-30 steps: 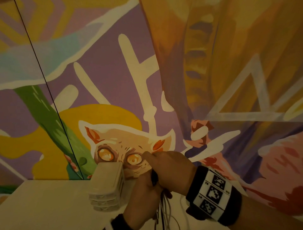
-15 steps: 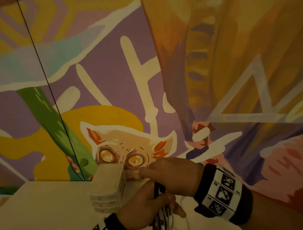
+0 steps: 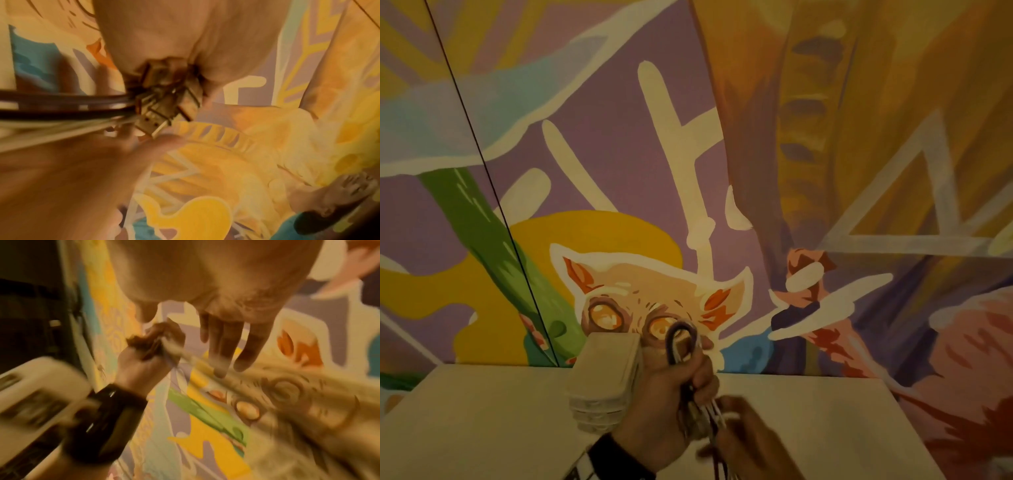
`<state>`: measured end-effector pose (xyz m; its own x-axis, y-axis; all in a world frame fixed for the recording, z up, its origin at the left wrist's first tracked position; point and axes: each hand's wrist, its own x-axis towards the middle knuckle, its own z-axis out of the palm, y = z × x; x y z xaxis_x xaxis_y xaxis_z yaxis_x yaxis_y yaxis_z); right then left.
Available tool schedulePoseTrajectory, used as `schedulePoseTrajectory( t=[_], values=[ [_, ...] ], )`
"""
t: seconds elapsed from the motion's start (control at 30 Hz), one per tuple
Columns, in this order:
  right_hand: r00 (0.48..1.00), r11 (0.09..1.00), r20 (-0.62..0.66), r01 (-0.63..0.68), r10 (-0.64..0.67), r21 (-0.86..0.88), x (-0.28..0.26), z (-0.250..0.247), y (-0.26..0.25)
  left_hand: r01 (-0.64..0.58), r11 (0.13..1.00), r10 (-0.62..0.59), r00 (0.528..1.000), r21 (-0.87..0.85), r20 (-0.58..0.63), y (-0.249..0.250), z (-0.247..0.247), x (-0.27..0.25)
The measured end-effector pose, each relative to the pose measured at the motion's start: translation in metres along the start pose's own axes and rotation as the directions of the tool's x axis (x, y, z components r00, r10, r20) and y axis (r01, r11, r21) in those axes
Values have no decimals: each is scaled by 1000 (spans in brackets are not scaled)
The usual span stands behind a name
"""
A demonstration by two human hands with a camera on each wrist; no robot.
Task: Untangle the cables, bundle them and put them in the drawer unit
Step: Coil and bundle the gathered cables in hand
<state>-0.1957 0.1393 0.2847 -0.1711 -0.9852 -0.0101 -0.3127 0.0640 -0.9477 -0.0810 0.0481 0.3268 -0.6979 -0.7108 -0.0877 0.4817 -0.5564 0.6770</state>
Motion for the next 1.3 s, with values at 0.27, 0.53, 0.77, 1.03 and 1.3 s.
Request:
schedulePoseTrajectory(
  t=[0.27, 0.53, 0.77, 1.03, 1.3],
  values=[
    [999, 947, -29, -44, 37, -317, -12, -14, 0, -97, 995, 92, 980, -19, -175, 28, -21, 24],
    [936, 494, 303, 352, -179, -795, -4, -53, -45, -65, 657, 290, 942, 751, -172, 2, -38, 30],
    [833, 349, 346, 509, -432, -787, 18, -67, -70, -181, 577, 54, 982, 796, 183, -18, -8, 6],
    [868, 628, 141, 448, -477, -636, 27, -57, -67, -221, 438, 190, 970, 872, 151, -26, -2, 8],
    [956, 751, 80, 273, -283, -602, 23, -65, -44, -69, 845, 114, 992, 531, -53, -14, -3, 8]
  ],
)
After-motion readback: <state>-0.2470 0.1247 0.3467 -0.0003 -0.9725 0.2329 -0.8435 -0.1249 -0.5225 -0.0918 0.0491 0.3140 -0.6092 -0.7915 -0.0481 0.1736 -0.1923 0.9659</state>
